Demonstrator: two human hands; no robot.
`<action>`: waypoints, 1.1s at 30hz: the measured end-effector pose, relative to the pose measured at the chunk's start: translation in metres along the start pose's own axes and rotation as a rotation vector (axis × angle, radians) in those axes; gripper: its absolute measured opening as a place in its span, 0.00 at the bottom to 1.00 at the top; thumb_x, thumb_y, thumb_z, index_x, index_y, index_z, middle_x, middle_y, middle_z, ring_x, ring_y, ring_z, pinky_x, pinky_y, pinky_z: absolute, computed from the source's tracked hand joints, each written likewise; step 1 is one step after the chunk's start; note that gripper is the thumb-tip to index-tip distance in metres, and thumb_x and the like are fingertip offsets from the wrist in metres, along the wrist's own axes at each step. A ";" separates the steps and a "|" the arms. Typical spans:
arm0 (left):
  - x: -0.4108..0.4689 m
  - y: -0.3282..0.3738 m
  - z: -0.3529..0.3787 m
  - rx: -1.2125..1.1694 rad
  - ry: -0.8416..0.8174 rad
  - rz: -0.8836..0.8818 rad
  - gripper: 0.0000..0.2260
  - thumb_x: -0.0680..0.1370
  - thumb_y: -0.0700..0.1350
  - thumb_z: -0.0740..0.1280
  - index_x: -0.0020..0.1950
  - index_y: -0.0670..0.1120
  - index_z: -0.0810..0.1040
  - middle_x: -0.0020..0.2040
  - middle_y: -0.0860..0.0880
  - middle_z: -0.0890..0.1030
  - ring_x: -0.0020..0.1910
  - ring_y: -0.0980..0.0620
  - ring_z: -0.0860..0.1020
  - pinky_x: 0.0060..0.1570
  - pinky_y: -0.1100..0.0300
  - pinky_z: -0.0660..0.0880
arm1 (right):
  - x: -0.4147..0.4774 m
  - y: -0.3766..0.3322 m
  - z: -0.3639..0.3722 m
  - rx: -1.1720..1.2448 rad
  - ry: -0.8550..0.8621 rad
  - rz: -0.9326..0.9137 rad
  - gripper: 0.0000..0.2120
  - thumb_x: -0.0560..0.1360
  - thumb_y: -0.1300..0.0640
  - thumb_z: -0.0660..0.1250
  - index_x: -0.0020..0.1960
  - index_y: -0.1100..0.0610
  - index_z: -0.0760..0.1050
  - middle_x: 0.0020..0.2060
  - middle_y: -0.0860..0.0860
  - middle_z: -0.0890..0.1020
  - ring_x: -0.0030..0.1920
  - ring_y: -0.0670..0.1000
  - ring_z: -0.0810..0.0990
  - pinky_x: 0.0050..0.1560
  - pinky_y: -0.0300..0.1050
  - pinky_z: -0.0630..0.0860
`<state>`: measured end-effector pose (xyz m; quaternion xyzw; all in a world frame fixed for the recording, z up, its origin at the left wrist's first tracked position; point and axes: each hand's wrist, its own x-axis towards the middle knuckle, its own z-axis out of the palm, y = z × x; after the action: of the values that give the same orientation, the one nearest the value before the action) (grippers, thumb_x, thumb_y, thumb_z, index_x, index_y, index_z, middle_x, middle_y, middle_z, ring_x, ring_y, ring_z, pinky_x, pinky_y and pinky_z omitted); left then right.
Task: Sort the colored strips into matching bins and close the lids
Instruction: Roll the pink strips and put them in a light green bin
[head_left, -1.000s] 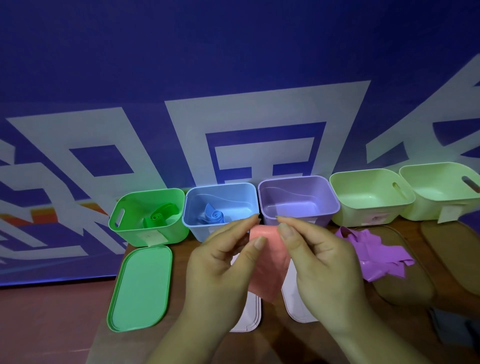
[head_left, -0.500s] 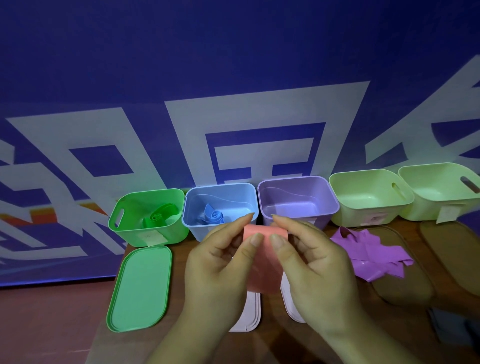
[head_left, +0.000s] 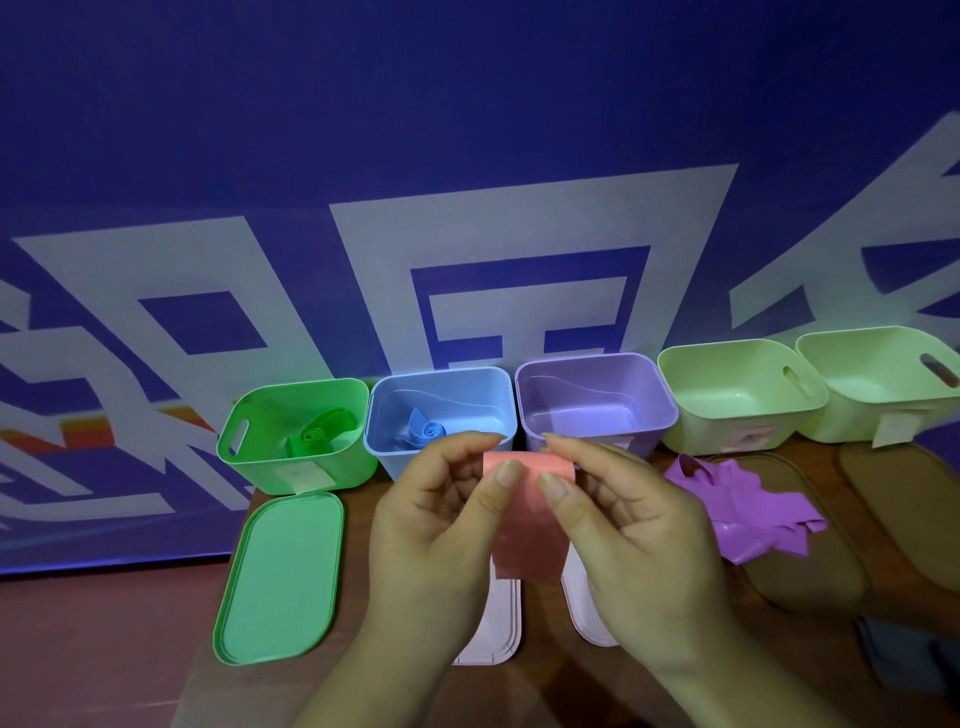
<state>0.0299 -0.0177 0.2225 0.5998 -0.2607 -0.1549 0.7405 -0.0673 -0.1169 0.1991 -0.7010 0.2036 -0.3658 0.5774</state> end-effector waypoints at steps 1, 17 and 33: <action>0.000 0.000 0.000 0.002 -0.009 -0.002 0.11 0.70 0.41 0.70 0.51 0.42 0.81 0.40 0.52 0.85 0.38 0.59 0.82 0.38 0.70 0.76 | 0.000 -0.001 0.000 0.000 0.004 0.004 0.15 0.75 0.52 0.69 0.60 0.40 0.80 0.55 0.44 0.84 0.58 0.51 0.83 0.57 0.51 0.80; 0.000 0.001 -0.005 0.087 -0.089 0.006 0.13 0.70 0.39 0.72 0.52 0.53 0.83 0.47 0.50 0.86 0.45 0.50 0.83 0.47 0.60 0.79 | 0.004 -0.007 -0.003 0.009 0.044 0.063 0.11 0.73 0.47 0.69 0.53 0.37 0.81 0.48 0.43 0.86 0.50 0.45 0.85 0.48 0.35 0.79; 0.001 0.004 -0.004 -0.034 -0.118 -0.018 0.10 0.69 0.36 0.71 0.50 0.44 0.83 0.41 0.49 0.86 0.39 0.56 0.83 0.40 0.67 0.78 | 0.005 -0.011 -0.006 0.154 0.003 0.105 0.10 0.71 0.53 0.73 0.51 0.46 0.82 0.44 0.51 0.87 0.46 0.52 0.86 0.41 0.40 0.81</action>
<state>0.0323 -0.0140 0.2263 0.5791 -0.2960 -0.2010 0.7325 -0.0704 -0.1215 0.2114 -0.6424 0.2123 -0.3506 0.6475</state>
